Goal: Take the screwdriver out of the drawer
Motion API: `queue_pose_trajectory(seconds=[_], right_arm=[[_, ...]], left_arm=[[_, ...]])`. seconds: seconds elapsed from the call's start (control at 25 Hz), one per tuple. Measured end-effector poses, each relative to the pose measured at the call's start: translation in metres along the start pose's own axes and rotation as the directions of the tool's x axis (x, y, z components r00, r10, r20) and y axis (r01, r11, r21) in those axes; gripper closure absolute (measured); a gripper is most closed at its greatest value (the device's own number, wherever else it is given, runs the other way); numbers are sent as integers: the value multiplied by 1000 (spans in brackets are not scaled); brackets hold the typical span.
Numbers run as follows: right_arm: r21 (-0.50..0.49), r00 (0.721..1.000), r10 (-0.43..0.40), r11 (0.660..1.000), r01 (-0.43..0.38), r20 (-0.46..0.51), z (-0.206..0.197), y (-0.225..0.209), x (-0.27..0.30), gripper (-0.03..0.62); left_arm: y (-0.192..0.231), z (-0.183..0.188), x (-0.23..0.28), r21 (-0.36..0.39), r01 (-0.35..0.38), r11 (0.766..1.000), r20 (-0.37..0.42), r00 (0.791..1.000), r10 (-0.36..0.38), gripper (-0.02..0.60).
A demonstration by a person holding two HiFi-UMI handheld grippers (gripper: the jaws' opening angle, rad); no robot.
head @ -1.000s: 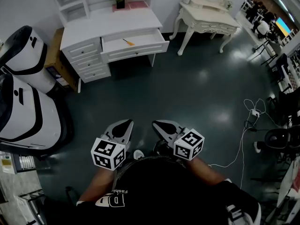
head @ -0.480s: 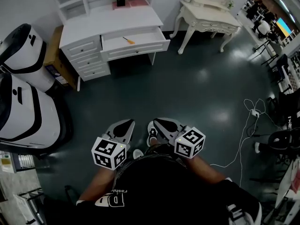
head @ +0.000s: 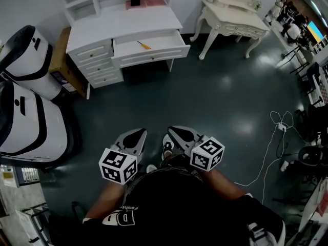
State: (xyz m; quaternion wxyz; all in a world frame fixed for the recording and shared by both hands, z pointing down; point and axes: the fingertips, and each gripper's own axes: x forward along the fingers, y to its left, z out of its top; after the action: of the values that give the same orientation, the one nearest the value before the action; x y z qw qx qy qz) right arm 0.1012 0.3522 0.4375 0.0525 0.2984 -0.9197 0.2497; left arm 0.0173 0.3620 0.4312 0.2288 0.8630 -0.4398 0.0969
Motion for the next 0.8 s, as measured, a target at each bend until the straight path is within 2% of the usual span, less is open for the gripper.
queue_pose_trajectory(seconds=[0.2,0.32,0.44,0.8], right_arm=[[13,1000,-6,1000,6,14,16,-22,10,585],[55,1000,2,999,-3,14,23,-36,19,585],[91,1000,8,996,-9,13,29,-51,28,585],[54,999,29,998,-31,25,72,-95,55,585]], left_arm=[[11,3,22,-37,9,999,-25,1000,-10,568],[20,7,34,-58,4,998,-34,999,-6,568],[28,16,46,-54,-2,999,-29,1000,1,568],[52,56,89,-28,-35,999,1,999,35,568]])
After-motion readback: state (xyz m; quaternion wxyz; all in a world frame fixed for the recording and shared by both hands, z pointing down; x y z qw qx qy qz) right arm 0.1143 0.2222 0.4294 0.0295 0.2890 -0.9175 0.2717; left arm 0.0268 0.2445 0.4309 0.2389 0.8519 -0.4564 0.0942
